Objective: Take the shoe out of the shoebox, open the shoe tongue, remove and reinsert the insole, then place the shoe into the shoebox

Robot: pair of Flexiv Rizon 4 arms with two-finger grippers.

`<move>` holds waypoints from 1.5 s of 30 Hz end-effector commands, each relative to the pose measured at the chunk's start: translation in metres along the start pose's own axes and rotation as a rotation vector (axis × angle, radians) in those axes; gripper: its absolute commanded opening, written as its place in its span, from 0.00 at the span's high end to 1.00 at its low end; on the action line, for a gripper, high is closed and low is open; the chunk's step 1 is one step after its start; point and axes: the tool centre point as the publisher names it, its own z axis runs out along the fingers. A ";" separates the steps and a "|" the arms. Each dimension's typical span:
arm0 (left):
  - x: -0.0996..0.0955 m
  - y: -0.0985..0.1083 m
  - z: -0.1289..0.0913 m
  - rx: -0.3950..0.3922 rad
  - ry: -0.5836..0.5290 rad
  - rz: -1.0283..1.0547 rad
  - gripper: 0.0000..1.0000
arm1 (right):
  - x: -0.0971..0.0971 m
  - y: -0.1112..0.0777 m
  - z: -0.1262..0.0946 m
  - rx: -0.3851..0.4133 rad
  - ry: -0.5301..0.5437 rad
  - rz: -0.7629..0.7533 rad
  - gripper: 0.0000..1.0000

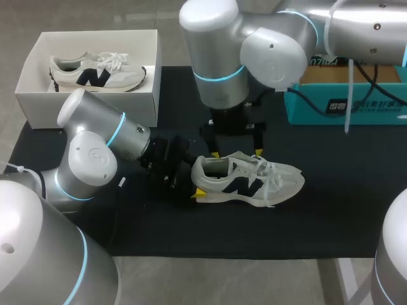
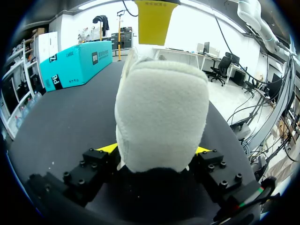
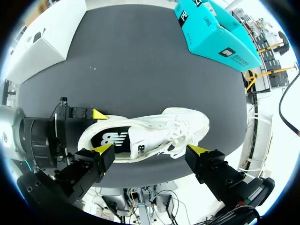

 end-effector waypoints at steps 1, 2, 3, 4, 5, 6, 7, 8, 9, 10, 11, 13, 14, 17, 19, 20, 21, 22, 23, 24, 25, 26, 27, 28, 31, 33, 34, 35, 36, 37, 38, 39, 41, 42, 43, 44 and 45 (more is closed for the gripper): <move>-0.002 0.002 0.002 -0.003 0.002 -0.001 1.00 | 0.005 -0.004 0.011 -0.002 -0.033 0.005 0.00; -0.002 0.002 0.002 -0.003 0.002 -0.001 1.00 | 0.005 -0.004 0.015 -0.003 -0.047 0.016 0.00; -0.002 0.002 0.002 -0.003 0.002 -0.001 1.00 | 0.005 -0.004 0.018 0.000 -0.052 0.019 0.08; -0.002 0.002 0.002 -0.003 0.002 -0.001 1.00 | 0.005 -0.004 0.019 0.001 -0.052 0.021 0.10; -0.002 0.002 0.002 -0.003 0.002 -0.001 1.00 | 0.004 -0.004 0.023 0.005 -0.054 0.026 0.10; -0.002 0.002 0.002 -0.003 0.002 -0.001 1.00 | 0.004 -0.004 0.024 0.012 -0.050 0.028 0.07; -0.002 0.002 0.002 -0.003 0.002 -0.001 1.00 | 0.004 -0.004 0.025 0.015 -0.051 0.029 0.07; -0.002 0.002 0.002 -0.003 0.002 -0.001 1.00 | 0.005 -0.005 0.027 0.018 -0.053 0.029 0.09; -0.002 0.002 0.002 -0.003 0.002 -0.001 1.00 | 0.006 -0.005 0.029 0.022 -0.055 0.028 0.09; -0.002 0.002 0.002 -0.003 0.002 -0.001 1.00 | 0.007 -0.006 0.030 0.024 -0.059 0.027 0.09; -0.002 0.002 0.002 -0.003 0.002 -0.001 1.00 | 0.009 -0.006 0.032 0.028 -0.077 0.030 0.12; -0.002 0.002 0.002 -0.003 0.002 -0.001 1.00 | 0.010 -0.005 0.035 0.034 -0.076 0.032 0.19; -0.002 0.002 0.002 -0.003 0.002 -0.001 1.00 | 0.011 -0.005 0.036 0.040 -0.086 0.038 0.31; -0.002 0.002 0.002 -0.003 0.002 -0.001 1.00 | 0.010 -0.005 0.038 0.047 -0.092 0.045 0.58; -0.002 0.002 0.002 -0.003 0.002 -0.001 1.00 | 0.010 -0.004 0.039 0.051 -0.094 0.053 0.66; -0.002 0.002 0.002 -0.003 0.002 -0.001 1.00 | 0.010 -0.004 0.039 0.052 -0.099 0.056 0.71; -0.002 0.002 0.002 -0.003 0.002 -0.001 1.00 | 0.010 -0.004 0.039 0.053 -0.102 0.057 0.75; -0.002 0.002 0.002 -0.003 0.002 -0.001 1.00 | 0.010 -0.004 0.039 0.053 -0.110 0.060 0.81; -0.002 0.002 0.002 -0.003 0.002 -0.001 1.00 | 0.010 -0.004 0.038 0.052 -0.119 0.062 0.91; -0.002 0.002 0.002 -0.003 0.002 -0.001 1.00 | 0.010 -0.004 0.038 0.052 -0.120 0.063 0.99; -0.002 0.002 0.002 -0.003 0.002 -0.001 1.00 | 0.009 -0.004 0.038 0.052 -0.119 0.065 1.00; -0.002 0.002 0.002 -0.003 0.002 -0.001 1.00 | 0.008 -0.003 0.038 0.053 -0.120 0.068 1.00; -0.002 0.002 0.002 -0.003 0.002 -0.001 1.00 | 0.006 -0.002 0.038 0.053 -0.120 0.071 1.00; -0.002 0.002 0.002 -0.003 0.002 -0.001 1.00 | 0.005 -0.002 0.037 0.053 -0.121 0.076 1.00; -0.002 0.002 0.002 -0.003 0.002 -0.001 1.00 | -0.001 -0.002 0.033 0.052 -0.117 0.092 1.00; -0.002 0.002 0.002 -0.003 0.002 -0.001 1.00 | -0.005 -0.002 0.030 0.053 -0.109 0.096 1.00; -0.002 0.002 0.002 -0.003 0.002 -0.001 1.00 | -0.007 -0.003 0.028 0.053 -0.109 0.097 1.00; -0.002 0.002 0.002 -0.003 0.002 -0.001 1.00 | -0.010 -0.003 0.026 0.054 -0.109 0.098 1.00; -0.002 0.002 0.002 -0.003 0.002 -0.001 1.00 | -0.013 -0.004 0.024 0.055 -0.108 0.100 1.00; -0.002 0.002 0.002 -0.003 0.002 -0.001 1.00 | -0.015 -0.004 0.023 0.058 -0.108 0.104 1.00; -0.002 0.002 0.002 -0.003 0.002 -0.001 1.00 | -0.019 -0.004 0.021 0.060 -0.110 0.106 1.00; -0.002 0.002 0.002 -0.003 0.002 -0.001 1.00 | -0.022 -0.004 0.020 0.061 -0.112 0.108 1.00; -0.002 0.002 0.002 -0.003 0.002 -0.001 1.00 | -0.029 -0.003 0.020 0.065 -0.119 0.112 1.00; -0.002 0.002 0.002 -0.003 0.002 -0.001 1.00 | -0.034 -0.002 0.020 0.067 -0.122 0.115 1.00; -0.002 0.002 0.002 -0.003 0.002 -0.001 1.00 | -0.038 0.000 0.021 0.077 -0.115 0.111 1.00; -0.002 0.002 0.002 -0.003 0.002 -0.001 1.00 | -0.041 0.001 0.021 0.083 -0.108 0.114 1.00; -0.002 0.002 0.002 -0.003 0.002 -0.001 1.00 | -0.043 0.003 0.022 0.084 -0.106 0.115 1.00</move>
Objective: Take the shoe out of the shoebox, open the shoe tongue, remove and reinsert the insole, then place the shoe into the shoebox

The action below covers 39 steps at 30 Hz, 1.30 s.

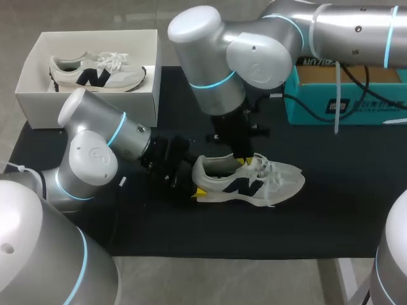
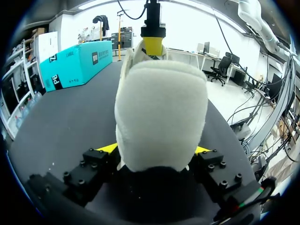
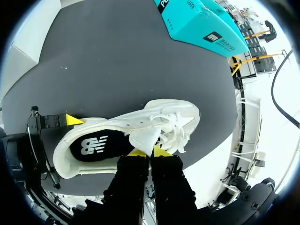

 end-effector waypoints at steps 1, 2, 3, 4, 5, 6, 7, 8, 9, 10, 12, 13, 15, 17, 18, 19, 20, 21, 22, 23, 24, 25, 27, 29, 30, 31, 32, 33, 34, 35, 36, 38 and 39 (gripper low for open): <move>-0.001 0.003 0.001 -0.002 0.002 0.000 1.00 | -0.021 0.007 0.002 0.012 0.025 0.002 1.00; -0.001 0.003 0.001 -0.002 0.002 0.000 1.00 | -0.022 0.007 0.003 0.013 0.023 0.002 1.00; -0.001 0.003 0.001 -0.002 0.002 0.000 1.00 | -0.025 0.008 0.004 0.015 0.020 0.004 1.00; -0.001 0.003 0.001 -0.002 0.002 0.000 1.00 | -0.027 0.008 0.005 0.019 0.017 0.008 1.00; -0.001 0.003 0.001 -0.002 0.002 0.000 1.00 | -0.030 0.008 0.006 0.022 0.013 0.016 1.00; -0.001 0.003 0.001 -0.002 0.002 0.000 1.00 | -0.034 0.008 0.008 0.026 0.014 0.022 1.00; -0.001 0.003 0.001 -0.002 0.002 0.000 1.00 | -0.037 0.008 0.010 0.030 0.011 0.031 1.00; -0.001 0.003 0.001 -0.002 0.002 0.000 1.00 | -0.042 0.008 0.011 0.033 0.006 0.038 1.00; -0.001 0.003 0.001 -0.002 0.002 0.000 1.00 | -0.045 0.008 0.013 0.038 0.001 0.044 1.00; -0.001 0.003 0.001 -0.002 0.002 0.000 1.00 | -0.047 0.009 0.015 0.041 -0.011 0.053 1.00; -0.001 0.003 0.001 -0.002 0.002 0.000 1.00 | -0.054 0.009 0.018 0.050 -0.020 0.069 1.00; -0.001 0.003 0.001 -0.002 0.002 0.000 1.00 | -0.058 0.009 0.020 0.053 -0.022 0.076 1.00; -0.001 0.003 0.001 -0.002 0.002 0.000 1.00 | -0.064 0.009 0.024 0.060 -0.034 0.088 1.00; -0.001 0.003 0.001 -0.002 0.002 0.000 1.00 | -0.070 0.010 0.028 0.070 -0.048 0.099 1.00; -0.001 0.003 0.001 -0.002 0.002 0.000 1.00 | -0.072 0.011 0.029 0.072 -0.049 0.101 1.00; -0.001 0.003 0.001 -0.002 0.002 0.000 1.00 | -0.074 0.011 0.031 0.076 -0.050 0.106 1.00; -0.001 0.003 0.001 -0.002 0.002 0.000 1.00 | -0.076 0.012 0.032 0.079 -0.054 0.111 1.00; -0.001 0.003 0.001 -0.002 0.002 0.000 1.00 | -0.077 0.012 0.033 0.080 -0.055 0.114 1.00; -0.001 0.003 0.001 -0.002 0.002 0.000 1.00 | -0.079 0.013 0.034 0.082 -0.056 0.117 1.00; -0.001 0.003 0.001 -0.002 0.002 0.000 1.00 | -0.080 0.014 0.036 0.087 -0.061 0.122 1.00; -0.001 0.003 0.001 -0.002 0.002 0.000 1.00 | -0.082 0.015 0.037 0.089 -0.063 0.124 1.00; -0.001 0.003 0.001 -0.002 0.002 0.000 1.00 | -0.083 0.015 0.039 0.093 -0.062 0.127 1.00; -0.001 0.003 0.001 -0.002 0.002 0.000 1.00 | -0.085 0.017 0.044 0.102 -0.080 0.139 1.00; -0.001 0.003 0.001 -0.002 0.002 0.000 1.00 | -0.087 0.019 0.050 0.112 -0.077 0.144 1.00; -0.001 0.003 0.001 -0.002 0.002 0.000 1.00 | -0.087 0.020 0.054 0.117 -0.080 0.150 1.00; -0.001 0.003 0.001 -0.002 0.002 0.000 1.00 | -0.088 0.020 0.056 0.121 -0.082 0.153 1.00; -0.001 0.003 0.001 -0.002 0.002 0.000 1.00 | -0.089 0.021 0.059 0.124 -0.083 0.155 1.00; -0.001 0.003 0.001 -0.002 0.002 0.000 1.00 | -0.090 0.021 0.061 0.128 -0.086 0.158 1.00; -0.001 0.003 0.001 -0.002 0.002 0.000 1.00 | -0.090 0.021 0.063 0.132 -0.084 0.158 1.00; -0.001 0.003 0.001 -0.002 0.002 0.000 1.00 | -0.090 0.022 0.065 0.135 -0.085 0.158 1.00; -0.001 0.003 0.001 -0.002 0.002 0.000 1.00 | -0.089 0.022 0.068 0.137 -0.088 0.159 1.00; -0.001 0.003 0.001 -0.002 0.002 0.000 1.00 | -0.090 0.023 0.073 0.145 -0.083 0.159 1.00; -0.001 0.003 0.001 -0.002 0.002 0.000 1.00 | -0.090 0.023 0.074 0.147 -0.083 0.160 1.00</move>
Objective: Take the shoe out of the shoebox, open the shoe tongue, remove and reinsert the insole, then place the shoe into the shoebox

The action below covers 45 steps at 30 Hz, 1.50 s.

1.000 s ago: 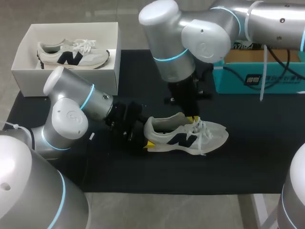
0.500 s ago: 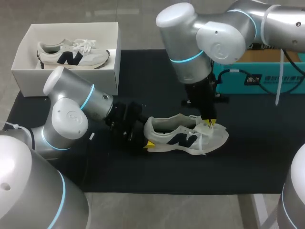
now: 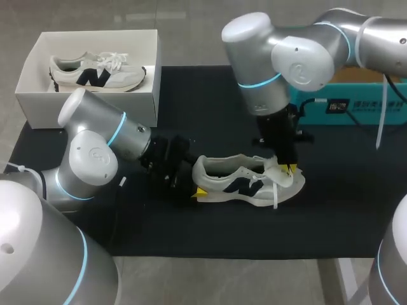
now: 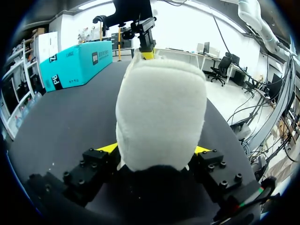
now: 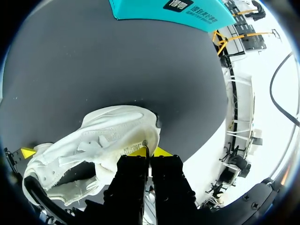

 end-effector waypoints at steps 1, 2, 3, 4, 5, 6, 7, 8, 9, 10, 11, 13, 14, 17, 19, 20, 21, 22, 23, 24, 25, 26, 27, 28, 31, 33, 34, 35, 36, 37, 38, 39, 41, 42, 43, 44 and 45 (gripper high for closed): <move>-0.001 0.003 0.001 -0.003 0.002 -0.001 1.00 | 0.000 0.005 0.011 0.014 0.006 0.000 1.00; -0.001 0.003 0.001 -0.003 0.002 -0.001 1.00 | 0.001 0.005 0.012 0.016 0.009 -0.001 0.91; -0.001 0.003 0.001 -0.003 0.002 -0.001 1.00 | 0.001 0.005 0.012 0.017 0.009 -0.001 0.69; -0.001 0.003 0.001 -0.003 0.002 -0.001 1.00 | 0.001 0.005 0.013 0.020 0.010 0.000 0.51; -0.001 0.003 0.001 -0.003 0.002 -0.001 1.00 | 0.001 0.005 0.013 0.021 0.011 0.000 0.17; -0.001 0.003 0.001 -0.003 0.002 -0.001 1.00 | 0.001 0.005 0.013 0.023 0.011 0.001 0.00; -0.001 0.003 0.001 -0.003 0.002 -0.001 1.00 | 0.001 0.005 0.012 0.023 0.011 0.002 0.00; -0.001 0.003 0.001 -0.003 0.002 -0.001 1.00 | 0.000 0.004 0.011 0.023 0.011 0.004 0.00; -0.001 0.003 0.001 -0.003 0.002 -0.001 1.00 | 0.000 0.004 0.010 0.023 0.011 0.006 0.00; -0.001 0.003 0.001 -0.003 0.002 -0.001 1.00 | -0.001 0.003 0.008 0.022 0.010 0.007 0.00; -0.001 0.003 0.001 -0.003 0.002 -0.001 1.00 | -0.001 0.003 0.007 0.020 0.009 0.008 0.00; -0.001 0.003 0.001 -0.003 0.002 -0.001 1.00 | -0.003 0.002 0.004 0.015 0.007 0.009 0.00; -0.001 0.003 0.001 -0.003 0.002 -0.001 1.00 | -0.004 0.001 0.002 0.012 0.006 0.010 0.00; -0.001 0.003 0.001 -0.003 0.002 -0.001 1.00 | -0.005 -0.001 -0.005 -0.004 0.009 0.009 0.00; -0.001 0.003 0.001 -0.003 0.002 -0.001 1.00 | -0.007 -0.005 -0.012 -0.018 0.023 0.005 0.00; -0.001 0.003 0.001 -0.003 0.002 -0.001 1.00 | -0.008 -0.006 -0.016 -0.029 0.025 0.001 0.00; -0.001 0.003 0.001 -0.003 0.002 -0.001 1.00 | -0.009 -0.008 -0.020 -0.038 0.030 -0.002 0.00; -0.001 0.003 0.001 -0.003 0.002 -0.001 1.00 | -0.010 -0.010 -0.024 -0.047 0.033 -0.008 0.00; -0.001 0.003 0.001 -0.003 0.002 -0.001 1.00 | -0.011 -0.012 -0.028 -0.056 0.035 -0.016 0.00; -0.001 0.003 0.001 -0.003 0.002 -0.001 1.00 | -0.011 -0.014 -0.032 -0.064 0.036 -0.020 0.00; -0.001 0.003 0.001 -0.003 0.002 -0.001 1.00 | -0.011 -0.015 -0.036 -0.072 0.036 -0.028 0.00; -0.001 0.003 0.001 -0.003 0.002 -0.001 1.00 | -0.012 -0.016 -0.040 -0.079 0.036 -0.035 0.00; -0.001 0.003 0.001 -0.003 0.002 -0.001 1.00 | -0.011 -0.017 -0.043 -0.085 0.035 -0.038 0.00; -0.001 0.003 0.001 -0.003 0.002 -0.001 1.00 | -0.011 -0.017 -0.046 -0.091 0.035 -0.039 0.00; -0.001 0.003 0.001 -0.003 0.002 -0.001 1.00 | -0.011 -0.018 -0.054 -0.109 0.040 -0.041 0.00; -0.001 0.003 0.001 -0.003 0.002 -0.001 1.00 | -0.011 -0.019 -0.059 -0.118 0.043 -0.043 0.00; -0.001 0.003 0.001 -0.003 0.002 -0.001 1.00 | -0.010 -0.020 -0.061 -0.123 0.045 -0.045 0.00; -0.001 0.003 0.001 -0.003 0.002 -0.001 1.00 | -0.010 -0.020 -0.064 -0.129 0.046 -0.049 0.00; -0.001 0.003 0.001 -0.003 0.002 -0.001 1.00 | -0.011 -0.021 -0.066 -0.134 0.047 -0.051 0.00; -0.001 0.003 0.001 -0.003 0.002 -0.001 1.00 | -0.011 -0.022 -0.069 -0.143 0.053 -0.058 0.00; -0.001 0.003 0.001 -0.003 0.002 -0.001 1.00 | -0.011 -0.023 -0.073 -0.148 0.064 -0.069 0.00; -0.001 0.003 0.001 -0.003 0.002 -0.001 1.00 | -0.011 -0.024 -0.077 -0.154 0.077 -0.080 0.00; -0.001 0.003 0.001 -0.003 0.002 -0.001 1.00 | -0.009 -0.027 -0.088 -0.177 0.104 -0.151 0.00; -0.001 0.003 0.001 -0.003 0.002 -0.001 1.00 | -0.008 -0.028 -0.092 -0.184 0.116 -0.181 0.00; -0.001 0.003 0.001 -0.003 0.002 -0.001 1.00 | -0.004 -0.032 -0.100 -0.204 0.139 -0.312 0.00; -0.001 0.003 0.001 -0.003 0.002 -0.001 1.00 | -0.003 -0.034 -0.103 -0.214 0.167 -0.386 0.00; -0.001 0.003 0.001 -0.003 0.002 -0.001 1.00 | 0.001 -0.037 -0.109 -0.229 0.166 -0.519 0.00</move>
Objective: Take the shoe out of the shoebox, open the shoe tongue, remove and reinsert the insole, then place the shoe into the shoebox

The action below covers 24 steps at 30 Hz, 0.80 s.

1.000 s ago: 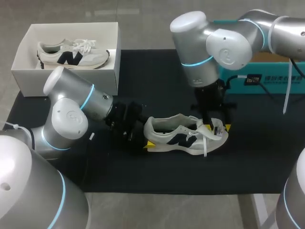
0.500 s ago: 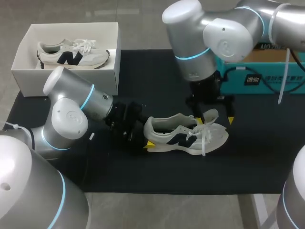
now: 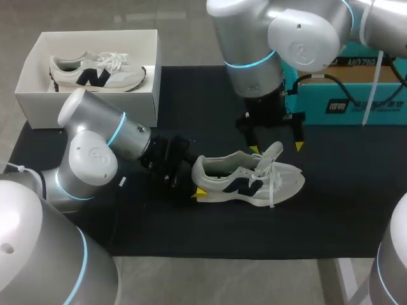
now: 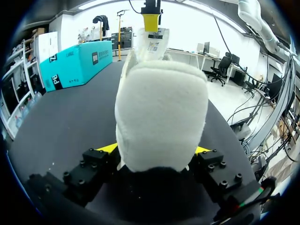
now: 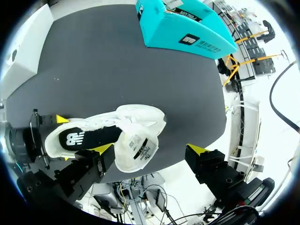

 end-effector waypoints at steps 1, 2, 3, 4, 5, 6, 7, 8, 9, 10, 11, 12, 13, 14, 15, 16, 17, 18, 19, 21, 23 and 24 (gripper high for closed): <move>-0.001 0.003 0.001 -0.003 0.002 0.000 1.00 | 0.005 -0.008 -0.020 -0.061 0.104 -0.448 0.00; -0.001 0.003 0.001 -0.003 0.002 0.000 1.00 | 0.008 -0.009 -0.023 -0.069 0.109 -0.524 0.00; -0.001 0.003 0.001 -0.003 0.002 0.000 1.00 | 0.011 -0.011 -0.026 -0.078 0.158 -0.671 0.00; -0.001 0.003 0.001 -0.003 0.002 0.000 1.00 | 0.012 -0.014 -0.029 -0.105 0.182 -0.758 0.00; -0.001 0.003 0.001 -0.003 0.002 0.000 1.00 | 0.013 -0.015 -0.031 -0.109 0.199 -0.798 0.00; -0.001 0.003 0.001 -0.003 0.002 0.000 1.00 | 0.017 -0.018 -0.035 -0.134 0.214 -0.917 0.00; -0.001 0.003 0.001 -0.003 0.002 0.000 1.00 | 0.020 -0.022 -0.038 -0.149 0.204 -0.975 0.00; -0.001 0.003 0.001 -0.003 0.002 0.000 1.00 | 0.023 -0.023 -0.040 -0.155 0.202 -1.039 0.00; -0.001 0.003 0.001 -0.003 0.002 0.000 1.00 | 0.025 -0.025 -0.041 -0.165 0.191 -1.085 0.00; -0.001 0.003 0.001 -0.003 0.002 0.000 1.00 | 0.029 -0.027 -0.042 -0.167 0.181 -1.137 0.00; -0.001 0.003 0.001 -0.003 0.002 0.000 1.00 | 0.031 -0.027 -0.042 -0.170 0.175 -1.169 0.00; -0.001 0.003 0.001 -0.003 0.002 0.000 1.00 | 0.034 -0.030 -0.043 -0.182 0.158 -1.233 0.00; -0.001 0.003 0.001 -0.003 0.002 0.000 1.00 | 0.037 -0.032 -0.043 -0.187 0.156 -1.271 0.00; -0.001 0.003 0.001 -0.003 0.002 0.000 1.00 | 0.039 -0.035 -0.044 -0.199 0.163 -1.318 0.00; -0.001 0.003 0.001 -0.003 0.002 0.000 1.00 | 0.040 -0.039 -0.044 -0.210 0.155 -1.372 0.00; -0.001 0.003 0.001 -0.003 0.002 0.000 1.00 | 0.042 -0.042 -0.044 -0.212 0.136 -1.407 0.00; -0.001 0.003 0.001 -0.003 0.002 0.000 1.00 | 0.045 -0.043 -0.043 -0.209 0.120 -1.433 0.00; -0.001 0.003 0.001 -0.003 0.002 0.000 1.00 | 0.046 -0.045 -0.043 -0.208 0.109 -1.457 0.00; -0.001 0.003 0.001 -0.003 0.002 0.000 1.00 | 0.047 -0.046 -0.042 -0.205 0.100 -1.467 0.00; -0.001 0.003 0.001 -0.003 0.002 0.000 1.00 | 0.048 -0.048 -0.042 -0.209 0.092 -1.492 0.00; -0.001 0.003 0.001 -0.003 0.002 0.000 1.00 | 0.048 -0.050 -0.043 -0.214 0.094 -1.498 0.00; -0.001 0.003 0.001 -0.003 0.002 0.000 1.00 | 0.047 -0.050 -0.044 -0.219 0.095 -1.502 0.00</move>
